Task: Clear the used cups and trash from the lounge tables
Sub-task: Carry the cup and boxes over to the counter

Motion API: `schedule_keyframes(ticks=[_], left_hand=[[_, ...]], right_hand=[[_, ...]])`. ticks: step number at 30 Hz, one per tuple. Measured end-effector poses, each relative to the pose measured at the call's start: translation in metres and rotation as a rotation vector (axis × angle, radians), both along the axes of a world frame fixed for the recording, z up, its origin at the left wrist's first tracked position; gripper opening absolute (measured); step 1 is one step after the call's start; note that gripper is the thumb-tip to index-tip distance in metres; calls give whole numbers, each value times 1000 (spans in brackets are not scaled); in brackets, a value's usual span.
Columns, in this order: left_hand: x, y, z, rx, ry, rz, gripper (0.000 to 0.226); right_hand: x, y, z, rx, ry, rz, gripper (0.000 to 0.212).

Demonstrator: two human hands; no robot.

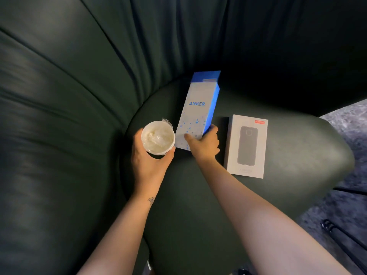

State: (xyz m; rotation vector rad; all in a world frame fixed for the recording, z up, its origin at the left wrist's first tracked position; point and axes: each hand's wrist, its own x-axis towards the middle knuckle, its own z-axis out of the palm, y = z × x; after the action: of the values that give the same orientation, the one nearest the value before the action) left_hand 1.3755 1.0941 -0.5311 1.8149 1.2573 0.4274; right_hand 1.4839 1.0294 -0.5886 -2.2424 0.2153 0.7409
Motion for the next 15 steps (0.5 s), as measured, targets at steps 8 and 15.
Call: schedule_keyframes(ticks=[8, 15], left_hand=[[2, -26, 8, -58, -29, -67, 70], [-4, -60, -9, -191, -21, -136, 72]], right_hand=[[-47, -65, 48, -163, -394, 271, 63], [-82, -87, 36, -247, -281, 411, 70]])
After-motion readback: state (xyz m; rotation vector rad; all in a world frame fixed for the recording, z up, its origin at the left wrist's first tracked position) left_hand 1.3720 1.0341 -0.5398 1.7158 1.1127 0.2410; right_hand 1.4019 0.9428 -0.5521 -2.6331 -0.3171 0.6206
